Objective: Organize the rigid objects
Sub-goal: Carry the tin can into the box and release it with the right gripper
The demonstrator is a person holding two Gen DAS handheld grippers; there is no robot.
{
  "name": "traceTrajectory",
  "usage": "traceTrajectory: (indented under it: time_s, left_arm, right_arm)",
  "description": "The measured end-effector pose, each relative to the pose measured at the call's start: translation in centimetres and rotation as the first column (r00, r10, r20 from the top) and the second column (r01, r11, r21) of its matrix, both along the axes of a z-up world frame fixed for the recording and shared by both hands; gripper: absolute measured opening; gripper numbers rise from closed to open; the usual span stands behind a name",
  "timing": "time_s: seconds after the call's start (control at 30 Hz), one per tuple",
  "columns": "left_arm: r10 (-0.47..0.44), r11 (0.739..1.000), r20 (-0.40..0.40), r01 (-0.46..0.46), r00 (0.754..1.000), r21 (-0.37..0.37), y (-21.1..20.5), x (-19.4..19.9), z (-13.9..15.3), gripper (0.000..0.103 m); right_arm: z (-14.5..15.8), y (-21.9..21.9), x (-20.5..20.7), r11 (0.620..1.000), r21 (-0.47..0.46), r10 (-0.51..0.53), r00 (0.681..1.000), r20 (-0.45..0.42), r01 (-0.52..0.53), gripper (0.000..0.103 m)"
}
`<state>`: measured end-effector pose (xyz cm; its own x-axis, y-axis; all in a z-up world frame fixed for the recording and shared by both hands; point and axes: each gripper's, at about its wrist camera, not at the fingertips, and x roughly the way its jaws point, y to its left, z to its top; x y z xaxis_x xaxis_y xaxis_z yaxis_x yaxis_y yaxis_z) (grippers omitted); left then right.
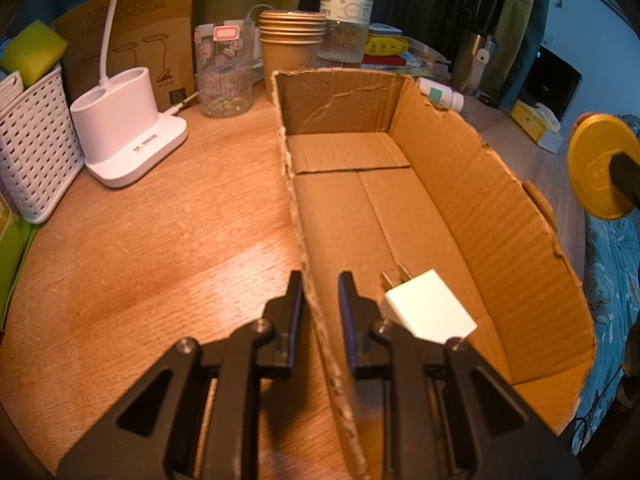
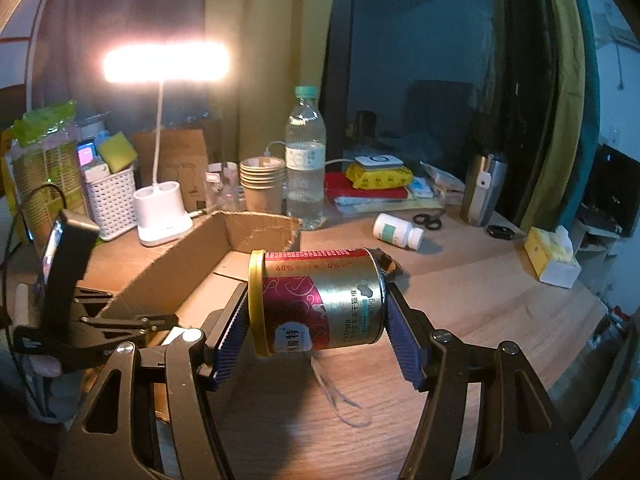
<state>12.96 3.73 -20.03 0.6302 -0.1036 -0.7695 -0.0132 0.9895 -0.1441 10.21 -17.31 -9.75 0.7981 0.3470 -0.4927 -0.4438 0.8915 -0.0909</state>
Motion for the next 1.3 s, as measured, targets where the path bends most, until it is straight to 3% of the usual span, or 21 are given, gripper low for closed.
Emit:
traceTrajectory:
  time_s: [0.87,1.3]
  left_arm:
    - [0.000,1.000,0.000,0.000,1.000,0.001,0.0,0.0,0.0,0.018]
    - [0.000,1.000,0.000,0.000,1.000,0.001,-0.1,0.0,0.0,0.018]
  right_arm:
    - [-0.2,6.9,0.5,0.984,-0.008,0.176,0.984,-0.012,-0.176,0.064]
    - [-2.9,9.6,3.0,0.971,-0.032,0.231,0.963,-0.136,-0.238,0.064]
